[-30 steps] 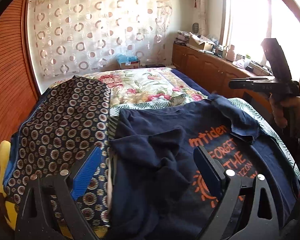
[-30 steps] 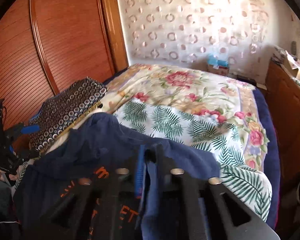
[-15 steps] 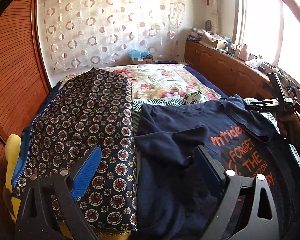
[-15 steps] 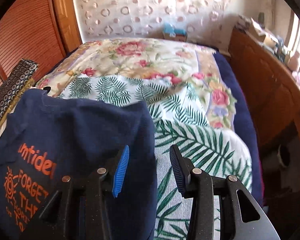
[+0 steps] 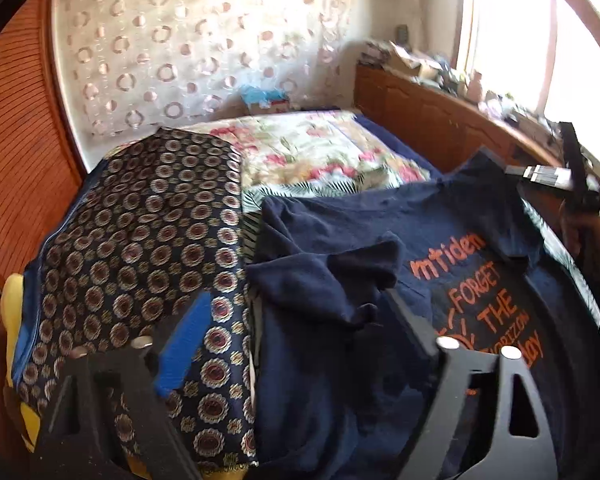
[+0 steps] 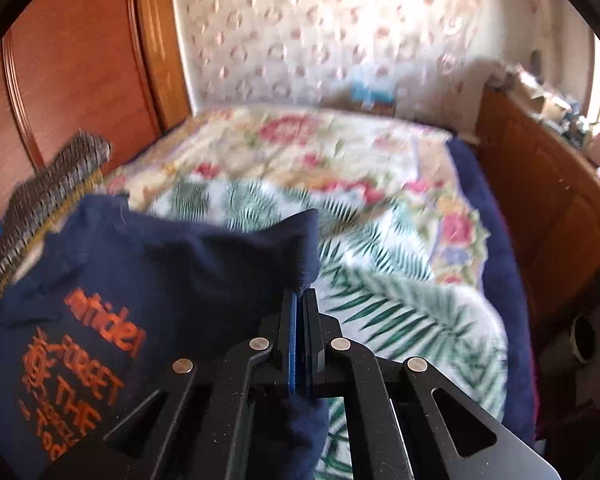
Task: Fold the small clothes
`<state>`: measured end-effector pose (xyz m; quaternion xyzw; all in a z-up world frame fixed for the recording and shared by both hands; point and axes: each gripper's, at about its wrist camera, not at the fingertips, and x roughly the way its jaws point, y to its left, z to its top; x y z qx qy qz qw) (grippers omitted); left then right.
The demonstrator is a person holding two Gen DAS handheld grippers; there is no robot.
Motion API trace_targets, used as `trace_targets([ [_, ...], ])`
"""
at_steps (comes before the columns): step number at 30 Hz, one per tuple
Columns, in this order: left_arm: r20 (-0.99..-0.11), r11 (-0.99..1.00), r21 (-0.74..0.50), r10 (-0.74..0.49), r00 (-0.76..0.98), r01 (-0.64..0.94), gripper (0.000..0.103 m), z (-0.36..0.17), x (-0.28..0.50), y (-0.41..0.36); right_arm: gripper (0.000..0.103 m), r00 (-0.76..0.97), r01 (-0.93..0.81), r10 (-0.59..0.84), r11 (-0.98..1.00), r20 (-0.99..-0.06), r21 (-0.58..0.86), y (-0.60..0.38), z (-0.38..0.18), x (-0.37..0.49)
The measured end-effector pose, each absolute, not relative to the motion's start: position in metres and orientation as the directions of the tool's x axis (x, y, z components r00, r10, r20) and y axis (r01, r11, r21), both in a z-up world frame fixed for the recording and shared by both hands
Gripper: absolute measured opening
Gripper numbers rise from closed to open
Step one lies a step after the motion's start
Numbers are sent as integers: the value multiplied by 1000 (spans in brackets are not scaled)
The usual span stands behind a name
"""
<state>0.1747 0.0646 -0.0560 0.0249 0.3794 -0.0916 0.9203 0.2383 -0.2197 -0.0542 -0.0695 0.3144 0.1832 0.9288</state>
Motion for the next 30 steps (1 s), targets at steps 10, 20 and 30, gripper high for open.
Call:
trace_targets([
  [10, -845, 979, -30, -132, 517, 200, 46, -86, 228, 51, 2, 724, -318, 241, 948, -647, -3, -240, -81, 241],
  [20, -886, 987, -36, -104, 452, 155, 59, -108, 252, 40, 2, 696, -354, 245, 935, -675, -25, -226, -78, 257],
  [30, -854, 981, 43, -63, 517, 190, 11, -94, 247, 31, 2, 692, -367, 250, 930, -677, -32, -228, -80, 261],
])
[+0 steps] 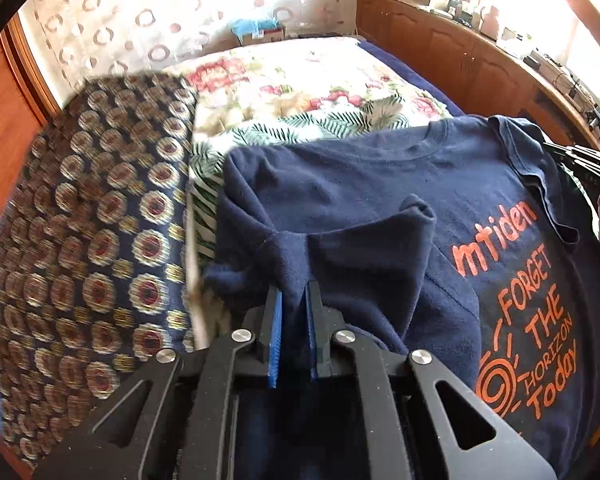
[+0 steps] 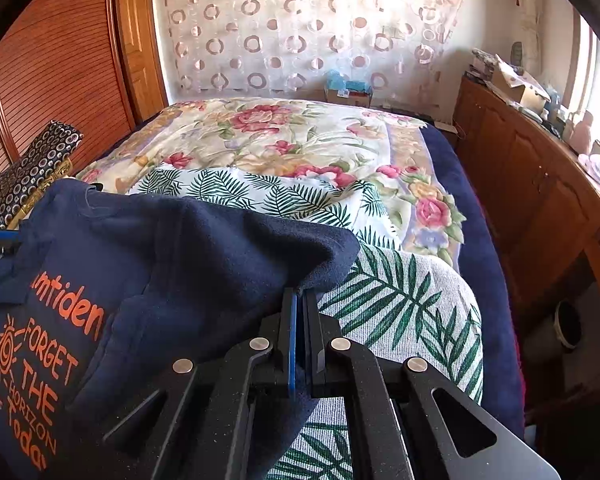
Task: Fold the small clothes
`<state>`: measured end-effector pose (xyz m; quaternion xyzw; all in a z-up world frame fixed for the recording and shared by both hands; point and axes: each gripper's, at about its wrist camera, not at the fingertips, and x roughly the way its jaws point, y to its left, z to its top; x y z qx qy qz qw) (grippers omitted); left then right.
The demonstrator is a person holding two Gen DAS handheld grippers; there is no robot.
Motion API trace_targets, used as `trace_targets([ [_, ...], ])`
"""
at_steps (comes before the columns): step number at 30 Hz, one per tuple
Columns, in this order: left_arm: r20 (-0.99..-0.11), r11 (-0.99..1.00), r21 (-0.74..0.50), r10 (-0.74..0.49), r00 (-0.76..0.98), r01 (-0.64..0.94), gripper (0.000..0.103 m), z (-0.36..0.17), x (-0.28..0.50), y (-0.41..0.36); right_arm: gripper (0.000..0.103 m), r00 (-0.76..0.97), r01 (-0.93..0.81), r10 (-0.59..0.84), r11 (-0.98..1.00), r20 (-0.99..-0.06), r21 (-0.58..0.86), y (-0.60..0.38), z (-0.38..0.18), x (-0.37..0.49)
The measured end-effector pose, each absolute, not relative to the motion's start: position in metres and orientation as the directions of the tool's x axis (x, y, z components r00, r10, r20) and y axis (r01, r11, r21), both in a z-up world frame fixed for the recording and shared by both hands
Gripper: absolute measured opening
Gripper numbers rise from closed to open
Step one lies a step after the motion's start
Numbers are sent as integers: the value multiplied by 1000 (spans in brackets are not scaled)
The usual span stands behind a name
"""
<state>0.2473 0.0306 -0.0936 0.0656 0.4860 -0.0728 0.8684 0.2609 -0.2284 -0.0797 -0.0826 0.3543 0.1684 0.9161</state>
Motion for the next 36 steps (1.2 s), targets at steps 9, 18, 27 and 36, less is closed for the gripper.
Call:
trace_targets([
  [9, -742, 978, 153, 19, 670, 142, 10, -14, 237, 62, 2, 697, -382, 297, 924, -653, 14, -238, -68, 257],
  [18, -748, 983, 118, -6, 663, 142, 10, -27, 238, 72, 29, 644, -375, 305, 925, -702, 58, -235, -77, 276],
  [27, -723, 985, 72, -58, 688, 158, 10, -28, 230, 73, 47, 649, -298, 233, 954, -724, 40, -227, -77, 295],
  [36, -648, 976, 72, -111, 754, 206, 10, -15, 177, 44, 4, 731, -408, 355, 912, -582, 44, -193, -44, 256],
])
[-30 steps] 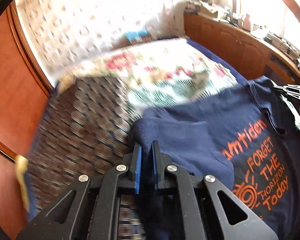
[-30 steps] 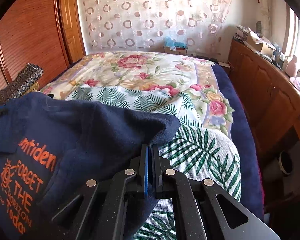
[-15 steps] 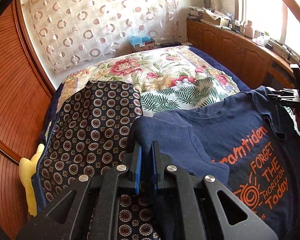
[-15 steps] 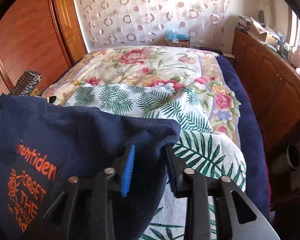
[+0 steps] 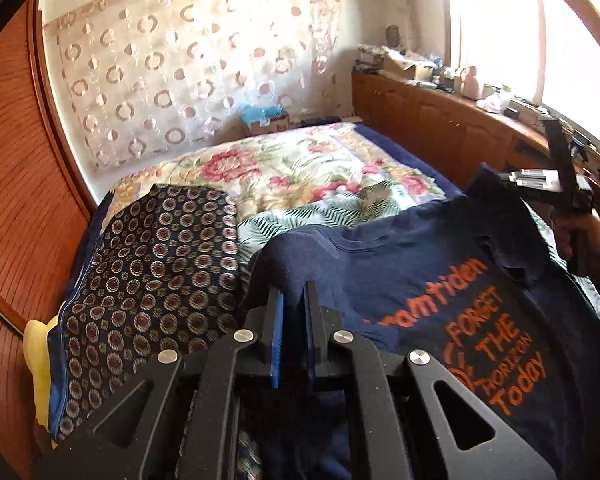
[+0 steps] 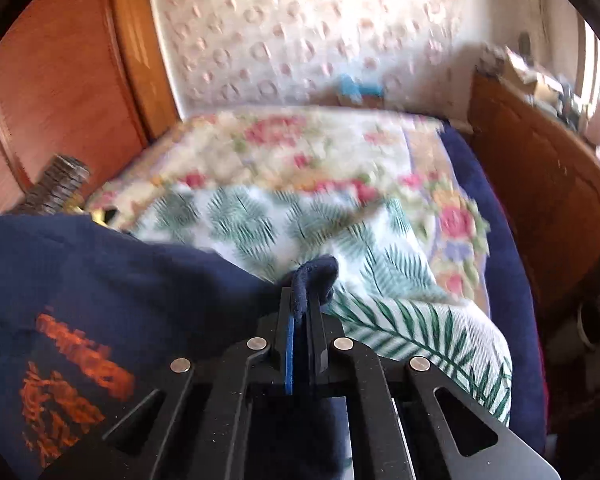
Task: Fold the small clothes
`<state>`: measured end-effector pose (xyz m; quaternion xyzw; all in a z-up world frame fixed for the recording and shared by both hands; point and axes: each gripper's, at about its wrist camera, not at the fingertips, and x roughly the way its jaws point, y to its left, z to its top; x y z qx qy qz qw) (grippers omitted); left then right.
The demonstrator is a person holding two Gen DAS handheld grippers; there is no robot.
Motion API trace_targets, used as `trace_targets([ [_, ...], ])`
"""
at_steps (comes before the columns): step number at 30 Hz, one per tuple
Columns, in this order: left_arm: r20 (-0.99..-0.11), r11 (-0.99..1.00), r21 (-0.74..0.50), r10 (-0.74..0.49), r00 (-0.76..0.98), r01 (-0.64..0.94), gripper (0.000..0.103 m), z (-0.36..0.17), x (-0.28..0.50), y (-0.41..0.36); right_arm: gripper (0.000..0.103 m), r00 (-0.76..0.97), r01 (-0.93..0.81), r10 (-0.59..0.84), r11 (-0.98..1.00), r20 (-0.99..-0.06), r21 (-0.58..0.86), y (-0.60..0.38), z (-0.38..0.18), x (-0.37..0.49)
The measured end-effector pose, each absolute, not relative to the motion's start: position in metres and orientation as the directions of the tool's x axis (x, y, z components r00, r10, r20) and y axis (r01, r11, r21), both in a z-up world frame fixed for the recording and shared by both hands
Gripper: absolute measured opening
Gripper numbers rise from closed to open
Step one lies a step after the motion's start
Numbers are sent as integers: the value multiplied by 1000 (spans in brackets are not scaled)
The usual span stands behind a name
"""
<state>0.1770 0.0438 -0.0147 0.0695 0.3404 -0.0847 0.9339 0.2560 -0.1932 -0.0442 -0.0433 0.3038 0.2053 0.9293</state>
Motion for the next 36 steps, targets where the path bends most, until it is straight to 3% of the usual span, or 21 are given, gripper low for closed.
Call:
trace_targets([
  [7, -591, 967, 77, -153, 792, 244, 10, 1, 107, 35, 4, 787, -499, 447, 867, -426, -13, -185, -4, 147],
  [11, -592, 968, 51, -170, 788, 246, 10, -4, 61, 40, 4, 777, -533, 490, 846, -395, 2, -203, -8, 79],
  [25, -648, 985, -10, -136, 750, 171, 10, -37, -35, 64, 4, 715, -451, 415, 889, -562, 83, -292, -55, -76],
  [28, -654, 987, -41, -143, 743, 154, 19, -41, -36, 72, 4, 699, -413, 370, 907, -612, 78, -293, -61, -75],
  [30, -640, 990, -50, -134, 757, 134, 36, -39, -39, 81, 5, 697, -391, 349, 917, -626, 76, -296, -57, -68],
  [35, -613, 991, -54, -127, 780, 119, 68, -31, -35, 98, 24, 733, -375, 322, 926, -599, 39, -294, -29, -59],
  [36, -608, 992, -54, -125, 784, 116, 68, -31, -28, 102, 36, 744, -370, 311, 929, -592, 22, -294, -24, -58],
])
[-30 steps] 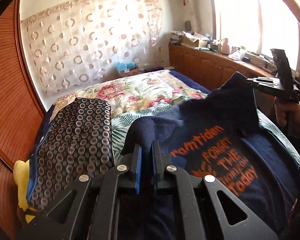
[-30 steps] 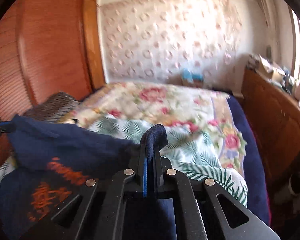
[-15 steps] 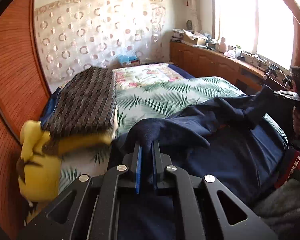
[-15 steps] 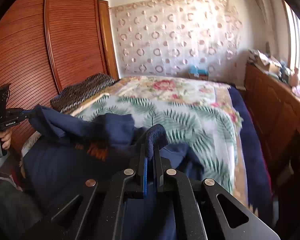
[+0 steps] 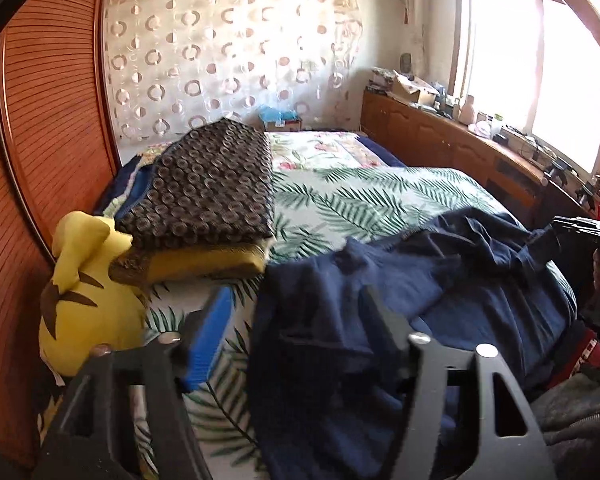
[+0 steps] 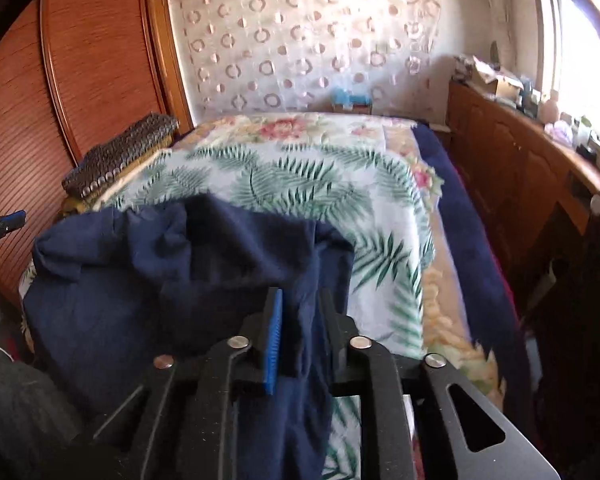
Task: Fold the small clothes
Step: 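Lift the navy T-shirt with both tools and fold it over itself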
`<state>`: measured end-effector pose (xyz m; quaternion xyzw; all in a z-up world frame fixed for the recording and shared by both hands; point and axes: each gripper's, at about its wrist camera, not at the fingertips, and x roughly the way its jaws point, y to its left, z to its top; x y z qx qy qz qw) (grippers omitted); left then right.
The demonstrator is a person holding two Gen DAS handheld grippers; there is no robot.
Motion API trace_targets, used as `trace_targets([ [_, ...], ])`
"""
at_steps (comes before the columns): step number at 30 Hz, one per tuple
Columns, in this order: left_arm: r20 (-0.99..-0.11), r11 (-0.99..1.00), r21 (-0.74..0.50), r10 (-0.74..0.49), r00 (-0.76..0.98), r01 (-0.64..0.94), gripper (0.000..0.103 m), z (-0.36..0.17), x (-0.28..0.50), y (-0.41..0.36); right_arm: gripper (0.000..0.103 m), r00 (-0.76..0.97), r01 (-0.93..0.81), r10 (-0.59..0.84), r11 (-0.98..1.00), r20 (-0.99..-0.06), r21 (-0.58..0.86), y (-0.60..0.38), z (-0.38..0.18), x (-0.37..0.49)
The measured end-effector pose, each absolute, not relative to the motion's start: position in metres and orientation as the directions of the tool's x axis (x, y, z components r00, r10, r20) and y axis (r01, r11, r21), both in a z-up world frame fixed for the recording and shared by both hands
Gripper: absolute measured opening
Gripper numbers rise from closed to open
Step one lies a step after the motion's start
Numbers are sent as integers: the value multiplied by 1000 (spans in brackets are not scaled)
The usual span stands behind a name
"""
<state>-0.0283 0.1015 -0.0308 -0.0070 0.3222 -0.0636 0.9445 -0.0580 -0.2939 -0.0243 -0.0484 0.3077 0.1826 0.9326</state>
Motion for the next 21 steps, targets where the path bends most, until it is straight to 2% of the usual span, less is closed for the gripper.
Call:
trace_targets([
  [1, -608, 992, -54, -122, 784, 112, 69, -31, -24, 103, 47, 756, -363, 296, 932, -584, 2, -295, -19, -57],
  [5, -626, 994, -49, -109, 772, 100, 69, -38, 8, 108, 56, 775, -350, 276, 937, -569, -22, -288, -8, -38],
  [11, -688, 994, -38, -103, 719, 106, 69, -62, 58, 108, 57, 728, -361, 258, 932, -635, -35, -274, -30, 9],
  [21, -778, 985, -140, -173, 604, 103, 68, -106, 80, 113, 57, 618, -402, 274, 916, -736, 4, -255, -54, 64],
])
